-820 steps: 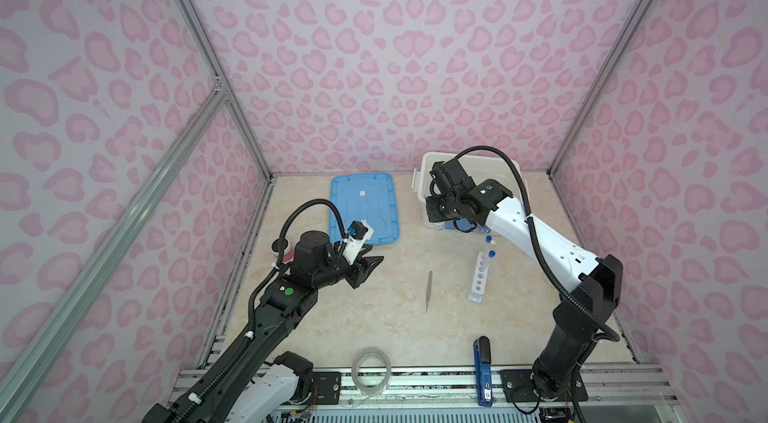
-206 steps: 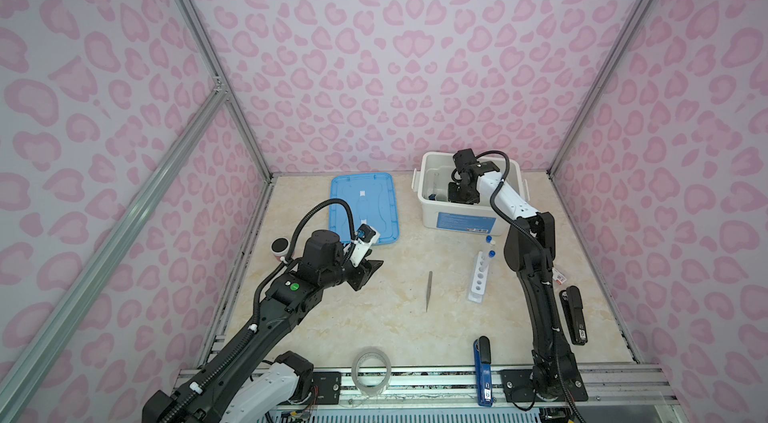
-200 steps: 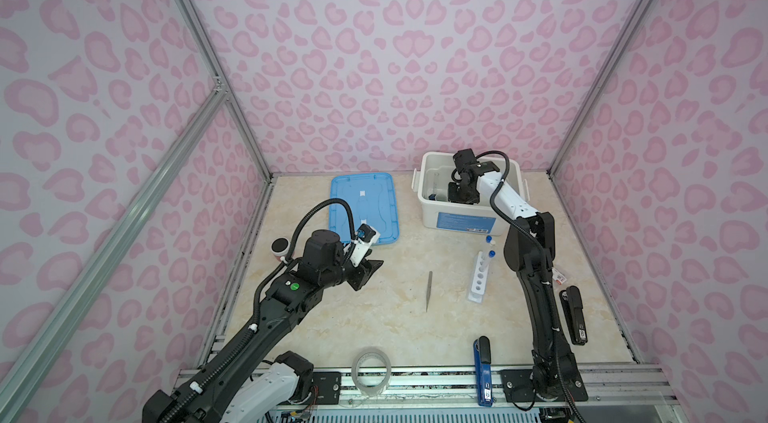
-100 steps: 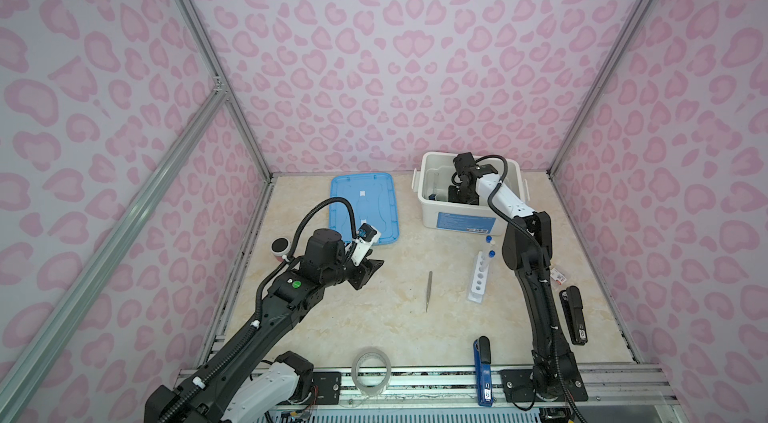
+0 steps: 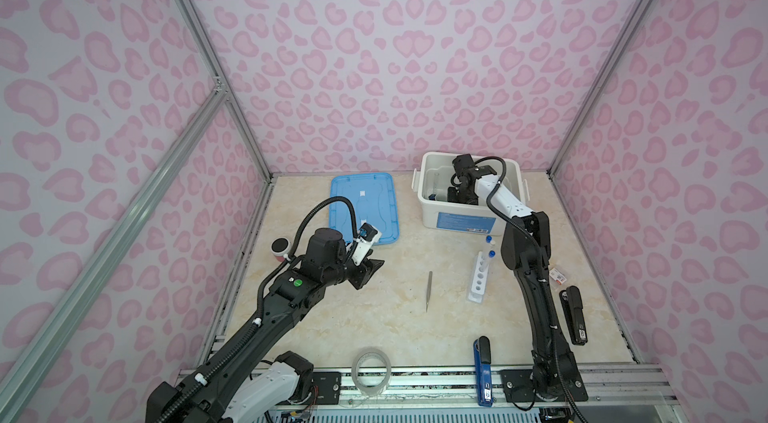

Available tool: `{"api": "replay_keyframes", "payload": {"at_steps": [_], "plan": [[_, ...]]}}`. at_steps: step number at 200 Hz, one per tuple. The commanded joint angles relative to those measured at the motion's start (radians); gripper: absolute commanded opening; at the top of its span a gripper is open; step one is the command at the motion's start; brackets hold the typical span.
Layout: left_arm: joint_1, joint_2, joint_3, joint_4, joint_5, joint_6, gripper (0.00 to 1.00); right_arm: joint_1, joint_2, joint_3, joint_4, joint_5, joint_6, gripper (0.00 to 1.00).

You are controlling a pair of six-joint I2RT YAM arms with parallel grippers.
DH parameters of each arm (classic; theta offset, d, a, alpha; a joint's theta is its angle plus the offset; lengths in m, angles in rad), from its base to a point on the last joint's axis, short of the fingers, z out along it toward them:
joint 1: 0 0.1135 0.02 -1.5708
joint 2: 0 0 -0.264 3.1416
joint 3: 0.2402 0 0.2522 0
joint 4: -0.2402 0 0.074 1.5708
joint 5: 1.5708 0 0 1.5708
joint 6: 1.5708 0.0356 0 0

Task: Organize the chemistry lab equipment
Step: 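Lower the cotton roll into the bin beside the white cup, then open right gripper to release the cotton roll and lift away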

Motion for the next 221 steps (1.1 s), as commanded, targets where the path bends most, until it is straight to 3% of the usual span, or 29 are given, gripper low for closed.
{"api": "replay_keyframes", "payload": {"at_steps": [1, 92, 221], "plan": [[0.000, 0.000, 0.008, 0.017, -0.003, 0.005, 0.47, 0.000, 0.015, 0.008, 0.002, -0.004, -0.008, 0.41], [-0.001, -0.029, -0.001, 0.012, -0.011, 0.004, 0.47, 0.000, -0.015, 0.034, -0.019, 0.007, -0.014, 0.49], [-0.001, -0.056, 0.001, 0.034, 0.022, -0.032, 0.47, 0.011, -0.199, 0.031, -0.054, 0.051, -0.055, 0.53]]}}
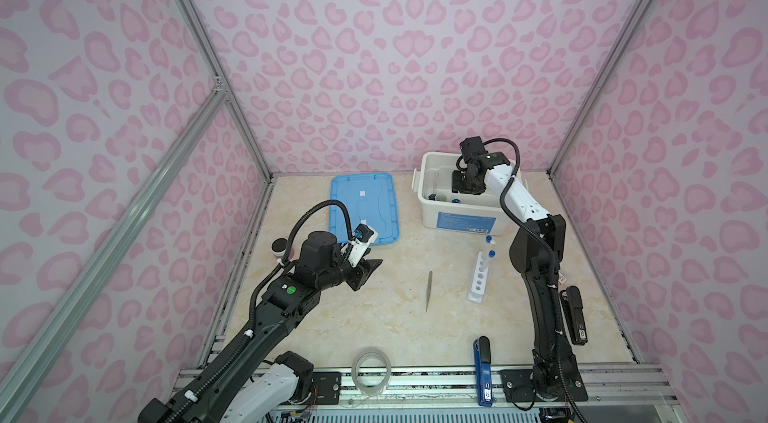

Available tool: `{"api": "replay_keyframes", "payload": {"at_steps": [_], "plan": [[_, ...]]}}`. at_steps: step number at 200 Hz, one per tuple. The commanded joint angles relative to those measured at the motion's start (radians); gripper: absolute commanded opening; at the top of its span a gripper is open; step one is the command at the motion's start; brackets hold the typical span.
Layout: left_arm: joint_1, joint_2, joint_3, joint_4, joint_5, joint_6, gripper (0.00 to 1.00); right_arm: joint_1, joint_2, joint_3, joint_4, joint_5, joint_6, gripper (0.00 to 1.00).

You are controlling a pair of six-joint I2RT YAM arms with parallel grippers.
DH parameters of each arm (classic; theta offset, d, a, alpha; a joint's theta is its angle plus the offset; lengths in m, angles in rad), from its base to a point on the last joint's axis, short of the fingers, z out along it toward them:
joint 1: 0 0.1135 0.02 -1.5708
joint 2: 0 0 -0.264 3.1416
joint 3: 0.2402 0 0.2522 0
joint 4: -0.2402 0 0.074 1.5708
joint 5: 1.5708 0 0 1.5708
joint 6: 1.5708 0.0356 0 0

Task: Organize the chemistry lab equipment
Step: 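Open right gripper to release the cotton roll and lift away, then move right gripper out of the bin down over the steel tweezers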

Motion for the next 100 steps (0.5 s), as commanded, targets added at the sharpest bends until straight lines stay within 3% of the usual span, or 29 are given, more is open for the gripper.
{"api": "replay_keyframes", "payload": {"at_steps": [1, 29, 100], "plan": [[-0.001, 0.013, 0.014, 0.031, 0.029, -0.023, 0.47, 0.006, -0.034, 0.001, -0.020, 0.026, -0.021, 0.53], [0.000, 0.015, 0.029, 0.051, 0.045, -0.033, 0.47, 0.013, -0.127, -0.052, -0.012, 0.037, -0.032, 0.53], [0.000, 0.046, 0.040, 0.095, 0.102, -0.044, 0.47, 0.065, -0.434, -0.360, 0.065, 0.097, -0.035, 0.53]]}}
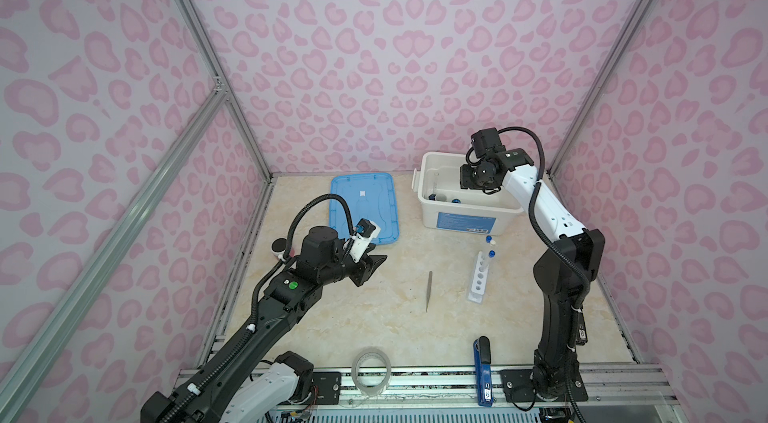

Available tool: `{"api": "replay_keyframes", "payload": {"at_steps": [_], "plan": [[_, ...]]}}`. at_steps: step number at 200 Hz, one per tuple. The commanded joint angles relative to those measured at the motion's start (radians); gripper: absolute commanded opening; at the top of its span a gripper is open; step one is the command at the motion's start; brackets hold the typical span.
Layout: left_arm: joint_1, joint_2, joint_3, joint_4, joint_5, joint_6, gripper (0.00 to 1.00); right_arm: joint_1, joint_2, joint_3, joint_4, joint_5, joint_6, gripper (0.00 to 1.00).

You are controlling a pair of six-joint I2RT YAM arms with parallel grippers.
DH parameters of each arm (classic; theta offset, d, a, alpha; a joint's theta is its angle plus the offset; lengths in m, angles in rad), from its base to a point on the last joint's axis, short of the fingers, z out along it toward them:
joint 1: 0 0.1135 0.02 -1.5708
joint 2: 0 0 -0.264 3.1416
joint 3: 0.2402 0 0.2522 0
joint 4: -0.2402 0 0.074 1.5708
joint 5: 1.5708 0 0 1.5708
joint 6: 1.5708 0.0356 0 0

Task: Organize the chemistry lab equipment
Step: 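Move right gripper out of the bin down over the steel tweezers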

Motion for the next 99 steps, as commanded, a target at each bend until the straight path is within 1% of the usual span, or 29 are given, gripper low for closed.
{"api": "replay_keyframes", "payload": {"at_steps": [1, 20, 39, 60, 80, 99], "plan": [[0.000, 0.007, 0.007, 0.058, 0.036, -0.009, 0.47, 0.023, -0.072, -0.059, 0.027, 0.041, -0.009, 0.53], [0.000, 0.008, 0.004, 0.070, 0.044, -0.012, 0.48, 0.063, -0.169, -0.162, 0.058, 0.107, -0.007, 0.53], [0.000, 0.008, 0.007, 0.057, 0.054, -0.002, 0.48, 0.108, -0.266, -0.297, 0.090, 0.148, 0.020, 0.53], [0.000, 0.001, 0.007, 0.044, 0.051, 0.009, 0.48, 0.180, -0.368, -0.450, 0.125, 0.155, 0.069, 0.52], [0.000, -0.006, 0.003, 0.038, 0.046, 0.018, 0.48, 0.250, -0.429, -0.545, 0.124, 0.185, 0.118, 0.52], [0.000, -0.009, -0.009, 0.050, 0.046, 0.016, 0.48, 0.295, -0.465, -0.632, 0.132, 0.141, 0.184, 0.51]]}}
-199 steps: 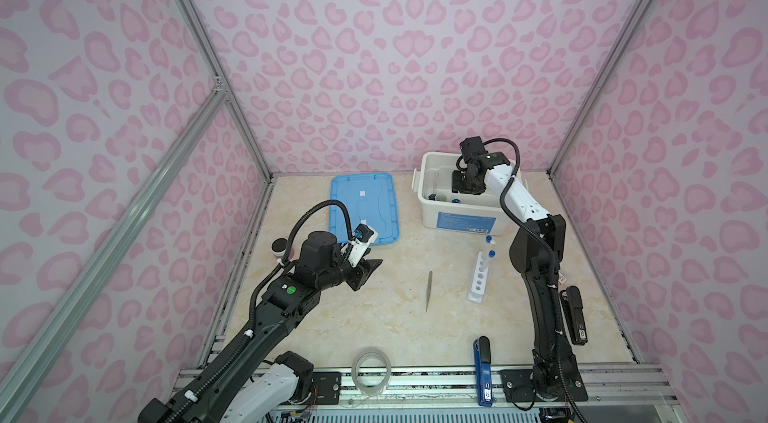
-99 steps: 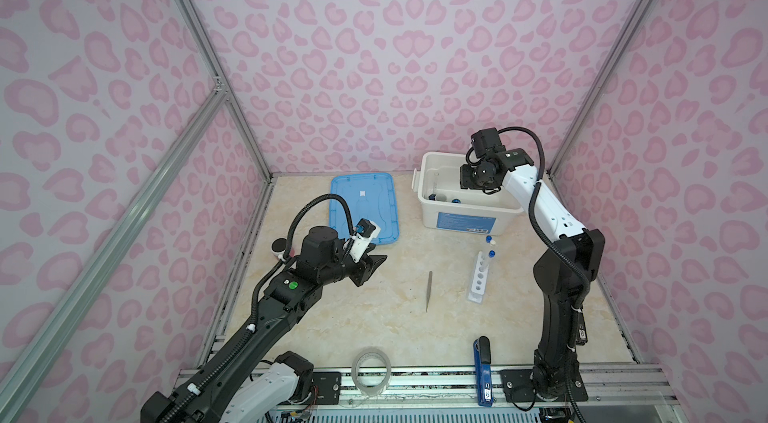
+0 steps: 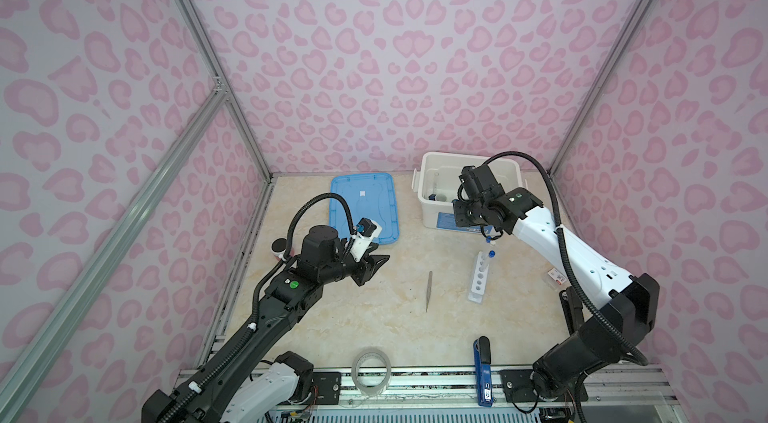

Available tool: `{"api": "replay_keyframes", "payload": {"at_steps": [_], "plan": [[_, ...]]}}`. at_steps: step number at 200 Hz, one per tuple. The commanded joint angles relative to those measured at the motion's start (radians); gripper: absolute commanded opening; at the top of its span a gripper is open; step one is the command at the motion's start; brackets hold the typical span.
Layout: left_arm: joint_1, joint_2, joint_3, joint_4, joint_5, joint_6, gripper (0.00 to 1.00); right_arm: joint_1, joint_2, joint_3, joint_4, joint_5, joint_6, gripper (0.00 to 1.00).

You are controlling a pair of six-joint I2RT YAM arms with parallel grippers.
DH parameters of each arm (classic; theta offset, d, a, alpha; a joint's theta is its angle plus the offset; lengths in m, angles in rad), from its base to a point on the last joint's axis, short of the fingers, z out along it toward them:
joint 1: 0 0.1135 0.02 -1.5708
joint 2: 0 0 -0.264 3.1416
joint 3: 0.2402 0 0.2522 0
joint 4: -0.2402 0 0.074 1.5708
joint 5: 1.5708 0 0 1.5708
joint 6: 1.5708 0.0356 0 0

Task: Organize the chemistry lab equipment
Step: 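Move right gripper out of the bin down over the steel tweezers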

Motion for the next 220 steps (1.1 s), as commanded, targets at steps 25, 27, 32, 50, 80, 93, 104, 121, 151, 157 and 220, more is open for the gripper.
{"api": "replay_keyframes", "payload": {"at_steps": [25, 27, 32, 50, 80, 93, 104, 121, 151, 157, 220], "plan": [[0.000, -0.012, -0.022, 0.026, 0.017, 0.005, 0.48, 0.119, -0.034, -0.136, 0.024, -0.040, 0.178, 0.50], [0.000, -0.013, -0.023, 0.027, 0.018, 0.004, 0.48, 0.125, -0.033, -0.139, 0.023, -0.044, 0.182, 0.50], [0.000, -0.016, -0.026, 0.027, 0.017, 0.004, 0.47, 0.136, -0.027, -0.147, 0.023, -0.055, 0.198, 0.50], [0.000, -0.026, -0.032, 0.031, 0.017, 0.002, 0.48, 0.184, -0.007, -0.180, 0.031, -0.075, 0.248, 0.51], [0.000, -0.037, -0.038, 0.030, 0.016, 0.001, 0.47, 0.239, 0.031, -0.221, 0.046, -0.096, 0.325, 0.53], [0.000, -0.041, -0.040, 0.029, 0.017, 0.001, 0.47, 0.250, 0.049, -0.238, 0.043, -0.105, 0.357, 0.53], [0.000, -0.043, -0.042, 0.032, 0.017, 0.001, 0.47, 0.258, 0.061, -0.253, 0.043, -0.112, 0.380, 0.55], [0.000, -0.039, -0.042, 0.035, 0.022, 0.001, 0.47, 0.267, 0.085, -0.268, 0.060, -0.140, 0.406, 0.56], [0.000, -0.039, -0.042, 0.032, 0.022, 0.003, 0.47, 0.280, 0.130, -0.315, 0.112, -0.204, 0.443, 0.56], [0.000, -0.040, -0.042, 0.032, 0.022, 0.003, 0.47, 0.282, 0.140, -0.324, 0.122, -0.211, 0.451, 0.56], [0.000, -0.035, -0.044, 0.031, 0.021, 0.003, 0.47, 0.296, 0.202, -0.355, 0.178, -0.255, 0.477, 0.53]]}}
